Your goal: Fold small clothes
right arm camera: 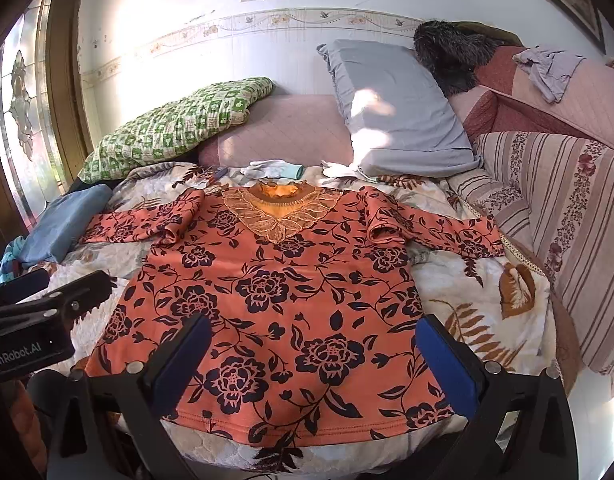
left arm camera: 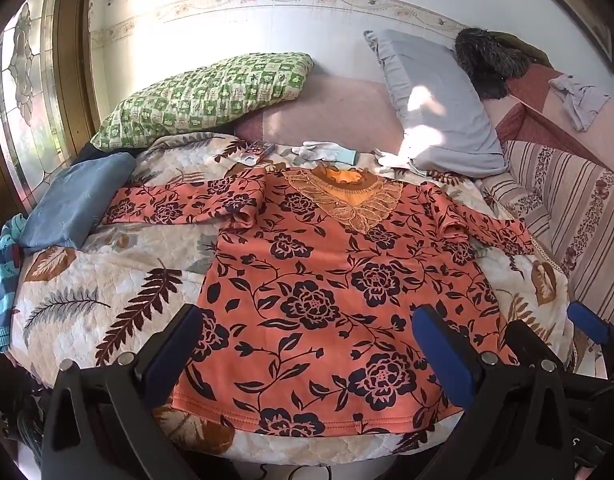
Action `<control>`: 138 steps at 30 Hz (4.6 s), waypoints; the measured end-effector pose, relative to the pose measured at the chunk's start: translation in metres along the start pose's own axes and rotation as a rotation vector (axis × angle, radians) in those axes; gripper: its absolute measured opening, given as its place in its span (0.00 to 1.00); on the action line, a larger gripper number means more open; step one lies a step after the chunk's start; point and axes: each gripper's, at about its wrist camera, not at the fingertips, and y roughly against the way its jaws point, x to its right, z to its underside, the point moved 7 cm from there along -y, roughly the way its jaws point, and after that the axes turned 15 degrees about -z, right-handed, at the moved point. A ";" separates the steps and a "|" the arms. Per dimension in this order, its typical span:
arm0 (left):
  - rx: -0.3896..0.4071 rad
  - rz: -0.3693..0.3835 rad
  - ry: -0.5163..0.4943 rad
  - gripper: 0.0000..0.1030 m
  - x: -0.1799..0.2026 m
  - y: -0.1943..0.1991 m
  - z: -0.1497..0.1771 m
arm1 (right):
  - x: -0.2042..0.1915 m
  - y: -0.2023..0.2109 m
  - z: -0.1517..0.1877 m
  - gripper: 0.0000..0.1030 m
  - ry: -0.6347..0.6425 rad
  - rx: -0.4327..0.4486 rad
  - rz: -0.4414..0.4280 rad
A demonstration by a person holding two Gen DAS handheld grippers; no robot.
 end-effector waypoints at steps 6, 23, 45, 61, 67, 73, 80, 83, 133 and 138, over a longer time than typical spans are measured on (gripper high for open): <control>0.001 0.005 0.002 1.00 -0.001 -0.001 0.001 | -0.001 0.000 -0.002 1.00 0.004 0.008 0.000; 0.006 0.001 0.002 1.00 -0.001 0.001 0.001 | -0.002 0.004 -0.009 1.00 0.014 0.028 0.003; -0.007 0.011 0.005 1.00 -0.002 0.001 0.004 | -0.002 0.004 -0.011 1.00 0.017 0.032 0.008; -0.009 0.013 0.005 1.00 -0.003 0.001 0.004 | -0.003 0.004 -0.011 1.00 0.015 0.031 0.009; -0.009 0.013 0.005 1.00 -0.003 0.001 0.004 | -0.003 0.005 -0.012 1.00 0.016 0.033 0.012; -0.009 0.013 0.004 1.00 -0.003 0.001 0.005 | -0.003 0.005 -0.012 1.00 0.016 0.034 0.012; -0.102 0.021 0.048 1.00 -0.030 -0.026 0.016 | 0.023 0.003 -0.008 1.00 -0.046 0.001 -0.021; -0.241 0.019 0.170 1.00 -0.069 -0.063 0.036 | 0.079 0.003 0.004 1.00 -0.205 -0.031 -0.033; -0.549 -0.063 0.215 0.11 -0.121 -0.096 0.129 | 0.196 -0.065 0.120 0.18 -0.463 -0.565 -0.181; -0.378 -0.122 0.261 0.67 -0.135 -0.075 0.081 | 0.227 -0.042 0.068 0.70 -0.584 -0.323 -0.210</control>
